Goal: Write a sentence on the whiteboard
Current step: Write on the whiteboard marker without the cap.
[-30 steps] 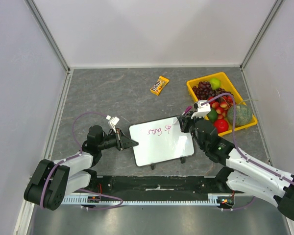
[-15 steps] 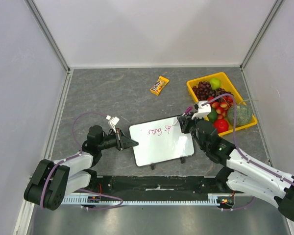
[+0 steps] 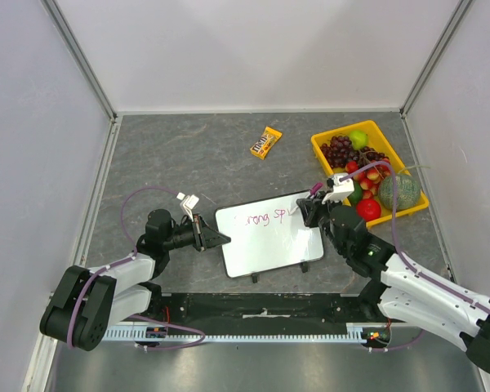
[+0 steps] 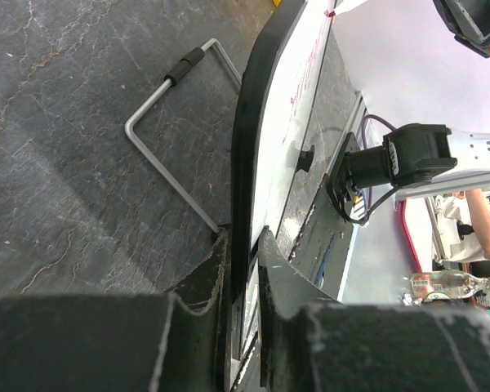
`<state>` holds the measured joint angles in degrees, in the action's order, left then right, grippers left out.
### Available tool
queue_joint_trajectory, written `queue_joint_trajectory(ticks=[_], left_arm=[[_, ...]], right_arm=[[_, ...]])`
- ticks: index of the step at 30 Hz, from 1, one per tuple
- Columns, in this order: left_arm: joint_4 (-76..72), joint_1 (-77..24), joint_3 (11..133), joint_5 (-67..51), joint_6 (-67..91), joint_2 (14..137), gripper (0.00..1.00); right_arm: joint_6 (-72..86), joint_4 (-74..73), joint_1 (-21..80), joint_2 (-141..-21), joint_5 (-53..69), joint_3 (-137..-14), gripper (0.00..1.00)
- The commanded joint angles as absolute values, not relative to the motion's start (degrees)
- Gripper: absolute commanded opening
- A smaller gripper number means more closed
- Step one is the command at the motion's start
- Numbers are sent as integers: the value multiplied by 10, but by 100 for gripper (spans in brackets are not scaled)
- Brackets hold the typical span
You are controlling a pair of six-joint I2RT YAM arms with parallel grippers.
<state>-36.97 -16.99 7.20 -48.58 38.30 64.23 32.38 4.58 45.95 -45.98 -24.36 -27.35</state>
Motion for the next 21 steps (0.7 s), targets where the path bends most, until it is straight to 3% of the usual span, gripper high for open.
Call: queue_joint_trajectory(ticks=[1, 21], left_arm=[[-337, -167, 66, -448, 359, 648, 2], [-336, -167, 65, -449, 359, 646, 2]], right_arm=[[321, 44, 458, -453, -236, -304, 0], [299, 71, 458, -521, -278, -353, 0]])
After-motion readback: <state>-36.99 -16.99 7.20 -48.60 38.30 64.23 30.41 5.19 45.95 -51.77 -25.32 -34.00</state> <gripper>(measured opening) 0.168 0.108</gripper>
